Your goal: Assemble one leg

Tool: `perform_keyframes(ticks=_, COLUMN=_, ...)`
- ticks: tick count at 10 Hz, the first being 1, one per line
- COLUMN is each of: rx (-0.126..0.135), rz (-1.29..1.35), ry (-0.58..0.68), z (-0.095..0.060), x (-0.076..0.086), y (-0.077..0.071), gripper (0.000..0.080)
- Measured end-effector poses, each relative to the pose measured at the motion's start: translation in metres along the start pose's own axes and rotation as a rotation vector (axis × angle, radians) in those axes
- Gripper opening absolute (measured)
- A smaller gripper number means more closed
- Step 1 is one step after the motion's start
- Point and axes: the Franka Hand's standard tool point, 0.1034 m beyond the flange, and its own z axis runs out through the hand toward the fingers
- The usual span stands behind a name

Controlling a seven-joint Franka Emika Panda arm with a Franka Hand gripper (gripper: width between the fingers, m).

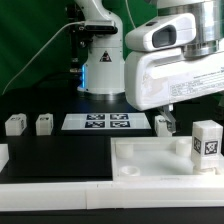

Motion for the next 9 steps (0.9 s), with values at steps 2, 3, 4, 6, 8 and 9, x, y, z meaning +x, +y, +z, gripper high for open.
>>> perform_keyframes(ticks=2, rx=0.005, rz=0.046, ry=-0.006, z=-0.003, x=0.008, y=0.000, gripper=0.0649)
perform_keyframes(ticks=3, rx=0.007, rz=0.055, ry=0.002, z=-0.002, x=0.017, y=0.001, gripper=0.0649)
perform_keyframes(ticks=4, rx=0.009, rz=0.055, ry=0.004, z=-0.001, x=0.022, y=0.002, gripper=0.0649)
perform_keyframes(ticks=6, rx=0.010, rz=0.055, ry=0.004, z=0.004, x=0.025, y=0.003, gripper=0.0649)
perform_keyframes(ticks=8, rx=0.011, rz=0.054, ry=0.000, z=0.008, x=0.021, y=0.002, gripper=0.0649)
perform_keyframes(ticks=9, rx=0.011, rz=0.053, ry=0.000, z=0.010, x=0.020, y=0.002, gripper=0.0649)
